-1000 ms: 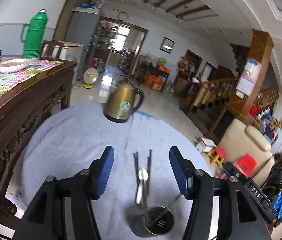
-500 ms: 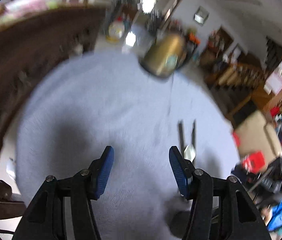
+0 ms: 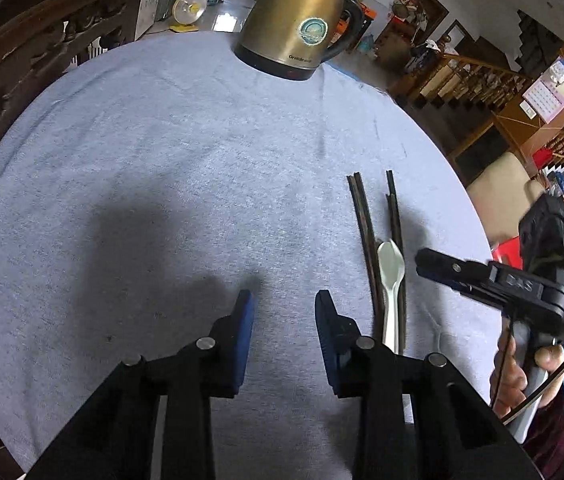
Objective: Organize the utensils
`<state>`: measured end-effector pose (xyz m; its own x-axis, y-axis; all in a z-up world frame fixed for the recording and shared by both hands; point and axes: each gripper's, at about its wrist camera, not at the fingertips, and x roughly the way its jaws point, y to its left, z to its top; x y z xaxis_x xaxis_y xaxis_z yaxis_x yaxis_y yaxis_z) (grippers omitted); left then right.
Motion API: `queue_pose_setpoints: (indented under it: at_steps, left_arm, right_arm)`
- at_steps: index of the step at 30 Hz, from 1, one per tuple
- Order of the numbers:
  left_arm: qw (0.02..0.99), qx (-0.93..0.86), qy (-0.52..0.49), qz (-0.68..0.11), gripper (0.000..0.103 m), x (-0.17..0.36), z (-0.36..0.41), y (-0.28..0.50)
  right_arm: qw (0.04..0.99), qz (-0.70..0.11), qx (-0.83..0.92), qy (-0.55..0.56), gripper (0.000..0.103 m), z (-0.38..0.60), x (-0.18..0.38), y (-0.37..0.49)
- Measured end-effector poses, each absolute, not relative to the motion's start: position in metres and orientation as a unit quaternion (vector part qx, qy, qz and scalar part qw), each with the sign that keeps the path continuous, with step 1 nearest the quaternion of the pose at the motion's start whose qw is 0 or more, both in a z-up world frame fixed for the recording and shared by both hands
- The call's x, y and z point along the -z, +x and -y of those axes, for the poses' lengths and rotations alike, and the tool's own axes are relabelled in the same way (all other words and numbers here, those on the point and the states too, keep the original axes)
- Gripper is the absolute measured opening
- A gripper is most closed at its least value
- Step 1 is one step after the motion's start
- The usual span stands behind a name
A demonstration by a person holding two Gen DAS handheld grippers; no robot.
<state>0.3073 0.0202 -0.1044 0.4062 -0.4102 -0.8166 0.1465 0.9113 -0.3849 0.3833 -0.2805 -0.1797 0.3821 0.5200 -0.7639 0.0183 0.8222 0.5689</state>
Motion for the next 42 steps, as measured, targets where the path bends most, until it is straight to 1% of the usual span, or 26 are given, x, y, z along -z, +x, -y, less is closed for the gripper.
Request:
queue_pose_setpoints:
  at_steps: [5,6,7,8,10,16,23,27,30,36,42]
  left_arm:
    - [0.829,0.165,-0.123,-0.520,0.033,0.109,-0.024,0.307]
    - [0.829,0.165,-0.122,-0.520,0.033,0.109,-0.024,0.307]
    - [0.829,0.166,-0.120,-0.521,0.033,0.110,-0.023,0.307]
    - [0.828,0.168,-0.120,-0.521,0.033,0.109,-0.022,0.307]
    - [0.827,0.173,-0.115,-0.522,0.033,0.108,-0.018,0.307]
    - [0.827,0.191,-0.084,-0.523,0.033,0.106,0.008,0.316]
    - [0.823,0.241,-0.056,-0.511,0.033,0.099,0.054,0.346]
    - [0.817,0.268,-0.038,-0.509,0.033,0.100,0.083,0.361]
    - [0.813,0.274,-0.017,-0.513,0.033,0.107,0.101,0.367]
    - [0.813,0.264,0.004,-0.519,0.033,0.122,0.103,0.371]
    - [0.810,0.278,0.012,-0.517,0.033,0.128,0.114,0.373]
  right_arm:
    - [0.799,-0.554,-0.132,0.191,0.036,0.265,0.190,0.395]
    - [0.800,-0.556,-0.130,0.184,0.029,0.264,0.191,0.395]
    - [0.800,-0.558,-0.129,0.180,0.018,0.263,0.192,0.396]
    - [0.800,-0.560,-0.125,0.174,0.013,0.264,0.193,0.395]
    - [0.801,-0.558,-0.123,0.176,0.009,0.268,0.193,0.392]
    - [0.804,-0.521,-0.149,0.247,0.008,0.302,0.187,0.373]
    - [0.801,-0.497,-0.173,0.287,0.008,0.326,0.188,0.360]
    - [0.794,-0.494,-0.181,0.303,0.008,0.321,0.195,0.367]
    - [0.792,-0.492,-0.176,0.316,0.012,0.319,0.201,0.372]
    - [0.794,-0.477,-0.152,0.345,0.012,0.339,0.208,0.375]
    - [0.785,-0.453,-0.176,0.385,0.012,0.355,0.208,0.370]
